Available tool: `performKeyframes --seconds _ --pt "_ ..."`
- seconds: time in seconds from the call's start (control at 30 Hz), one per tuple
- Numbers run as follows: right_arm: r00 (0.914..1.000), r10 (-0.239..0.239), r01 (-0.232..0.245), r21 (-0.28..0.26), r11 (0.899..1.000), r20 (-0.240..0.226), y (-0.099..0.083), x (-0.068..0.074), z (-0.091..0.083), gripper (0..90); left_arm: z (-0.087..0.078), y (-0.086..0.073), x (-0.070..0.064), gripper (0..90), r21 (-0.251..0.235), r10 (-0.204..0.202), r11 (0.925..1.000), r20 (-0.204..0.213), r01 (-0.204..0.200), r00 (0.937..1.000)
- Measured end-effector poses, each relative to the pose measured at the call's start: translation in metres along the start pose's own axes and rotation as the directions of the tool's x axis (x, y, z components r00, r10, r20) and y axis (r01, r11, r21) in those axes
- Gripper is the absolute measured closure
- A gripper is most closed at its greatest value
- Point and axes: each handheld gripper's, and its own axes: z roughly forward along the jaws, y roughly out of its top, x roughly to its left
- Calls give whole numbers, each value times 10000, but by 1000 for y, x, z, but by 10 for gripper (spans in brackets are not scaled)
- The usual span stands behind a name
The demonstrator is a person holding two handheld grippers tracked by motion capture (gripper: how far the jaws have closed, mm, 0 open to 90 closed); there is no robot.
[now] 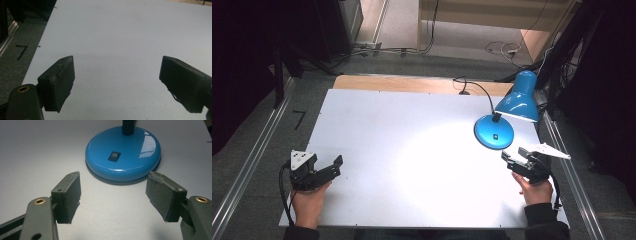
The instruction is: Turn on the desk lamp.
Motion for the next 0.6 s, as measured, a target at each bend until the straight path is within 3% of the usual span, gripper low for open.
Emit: performKeyframes --seconds 0.6 --pt "9990 113 -116 83 9999 429 -13 -15 -18 254 1 -1 0 135 20 18 10000 -49 -18 10000"
